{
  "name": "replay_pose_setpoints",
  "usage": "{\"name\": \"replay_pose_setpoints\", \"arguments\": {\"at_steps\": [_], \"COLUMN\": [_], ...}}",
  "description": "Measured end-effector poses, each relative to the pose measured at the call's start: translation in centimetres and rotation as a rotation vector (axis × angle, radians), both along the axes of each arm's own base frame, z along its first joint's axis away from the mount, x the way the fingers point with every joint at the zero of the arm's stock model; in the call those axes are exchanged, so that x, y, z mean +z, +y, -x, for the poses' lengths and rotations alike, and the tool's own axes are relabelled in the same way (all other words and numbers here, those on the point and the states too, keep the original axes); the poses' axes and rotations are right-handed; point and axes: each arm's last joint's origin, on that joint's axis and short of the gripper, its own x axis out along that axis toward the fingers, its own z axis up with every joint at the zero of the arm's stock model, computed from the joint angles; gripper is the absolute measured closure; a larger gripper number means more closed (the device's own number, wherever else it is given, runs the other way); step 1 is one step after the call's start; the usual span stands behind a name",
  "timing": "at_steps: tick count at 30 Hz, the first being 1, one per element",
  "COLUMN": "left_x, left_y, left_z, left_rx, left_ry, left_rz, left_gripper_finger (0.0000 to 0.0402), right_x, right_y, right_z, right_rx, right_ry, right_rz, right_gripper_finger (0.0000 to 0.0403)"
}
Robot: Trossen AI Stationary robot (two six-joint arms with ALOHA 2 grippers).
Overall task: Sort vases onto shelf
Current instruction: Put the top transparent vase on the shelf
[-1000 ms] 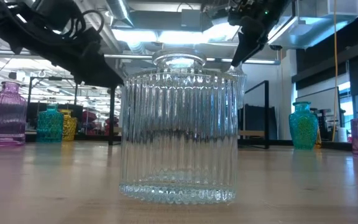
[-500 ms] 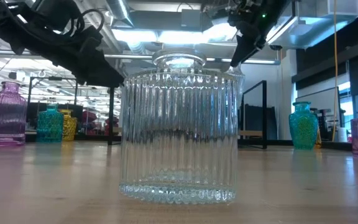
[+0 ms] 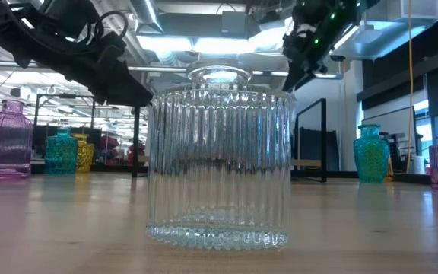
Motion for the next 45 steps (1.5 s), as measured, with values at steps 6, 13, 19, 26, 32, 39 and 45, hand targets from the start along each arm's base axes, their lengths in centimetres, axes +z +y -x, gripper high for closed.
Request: {"name": "replay_pose_setpoints", "arguments": {"at_steps": [6,13,19,26,32,39,45], "left_x": [0.0,0.0,0.0,0.0,0.0,0.0,0.0], "left_y": [0.0,0.0,0.0,0.0,0.0,0.0,0.0], "left_z": [0.0,0.0,0.0,0.0,0.0,0.0,0.0], "left_rx": [0.000,0.000,0.000,0.000,0.000,0.000,0.000], "left_ry": [-0.001,-0.001,-0.001,-0.001,-0.001,-0.001,-0.001], "left_rz": [0.000,0.000,0.000,-0.001,-0.001,-0.001,-0.001], "left_gripper_finger": [0.0145,0.0145,0.0145,0.0145,0.0145,0.0145,0.0145], "right_x": [-2.1,-4.1,-4.8,-5.1,-5.1,-5.1,-5.1], "right_y": [-2.5,-3.8,-4.0,-4.0,-3.9,-3.9,-3.9], "right_z": [-0.4,-1.4,-1.6,-1.6,-1.6,-1.6,-1.6], "right_rx": [-0.044,-0.053,-0.055,-0.060,-0.061,-0.075,-0.075], "right_ry": [0.026,0.056,0.080,0.093,0.099,0.091,0.089], "right_rz": [-0.040,-0.072,-0.083,-0.100,-0.104,-0.115,-0.112], "right_gripper_finger": [0.0297,0.0297,0.0297,0.0297,0.0297,0.0270,0.0222]}}
